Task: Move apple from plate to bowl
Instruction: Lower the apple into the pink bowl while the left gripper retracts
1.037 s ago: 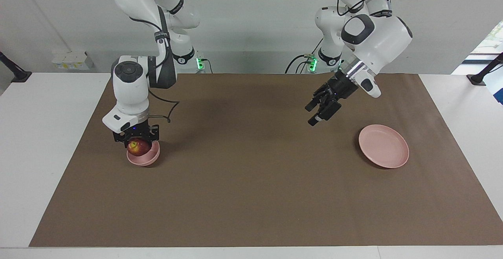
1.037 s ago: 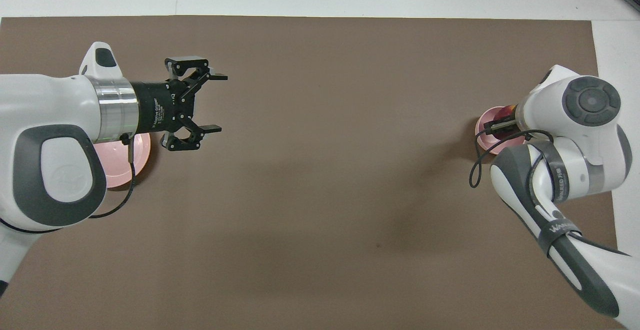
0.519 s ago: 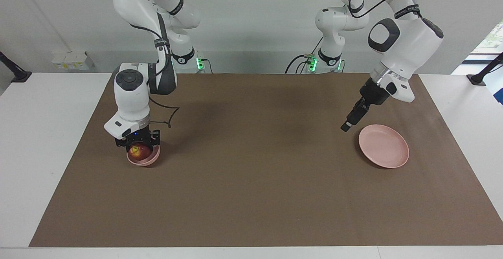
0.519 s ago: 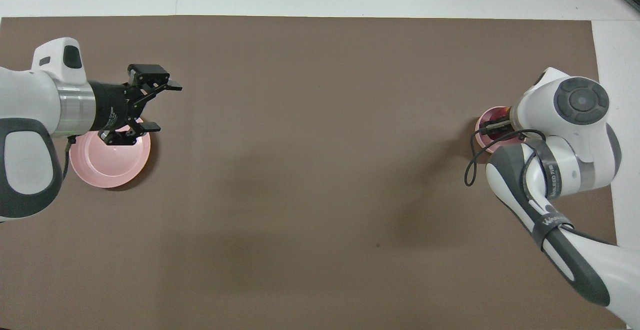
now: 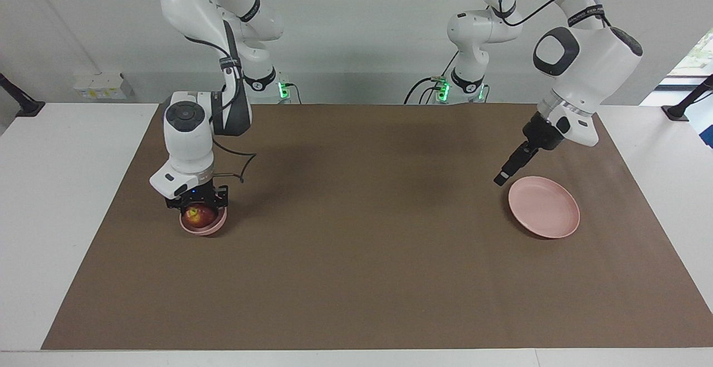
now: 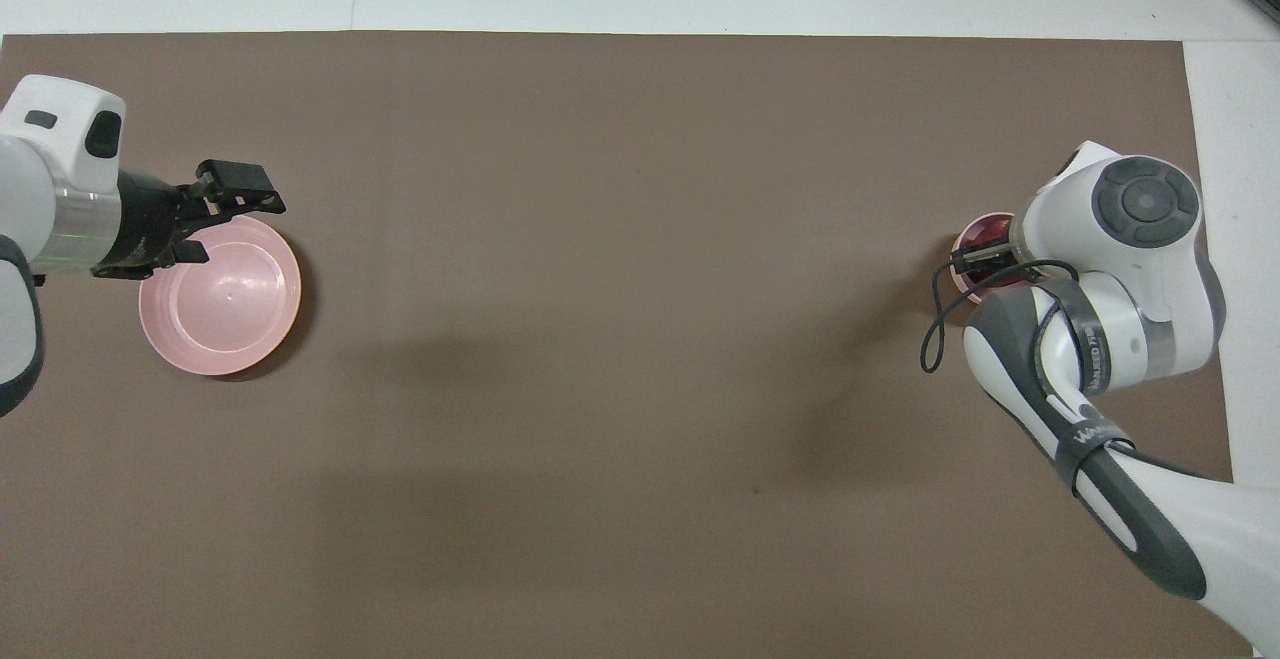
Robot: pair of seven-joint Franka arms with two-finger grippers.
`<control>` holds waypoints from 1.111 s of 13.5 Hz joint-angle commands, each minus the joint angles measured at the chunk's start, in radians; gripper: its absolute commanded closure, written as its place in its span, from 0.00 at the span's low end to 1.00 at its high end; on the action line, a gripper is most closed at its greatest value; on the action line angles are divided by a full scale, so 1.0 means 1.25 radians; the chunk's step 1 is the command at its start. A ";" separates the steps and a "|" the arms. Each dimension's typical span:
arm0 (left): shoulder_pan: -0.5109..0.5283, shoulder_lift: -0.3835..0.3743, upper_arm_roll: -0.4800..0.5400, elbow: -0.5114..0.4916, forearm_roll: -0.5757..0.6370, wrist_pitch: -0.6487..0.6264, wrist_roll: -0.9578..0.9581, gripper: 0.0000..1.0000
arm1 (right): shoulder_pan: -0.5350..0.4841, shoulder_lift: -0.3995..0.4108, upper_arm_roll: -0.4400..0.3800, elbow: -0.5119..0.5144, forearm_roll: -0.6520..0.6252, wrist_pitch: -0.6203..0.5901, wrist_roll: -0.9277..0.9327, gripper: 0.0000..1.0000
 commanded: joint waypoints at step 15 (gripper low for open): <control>0.027 -0.013 0.002 0.336 0.190 -0.469 0.323 0.00 | 0.004 -0.109 0.008 0.021 0.115 -0.124 0.007 0.00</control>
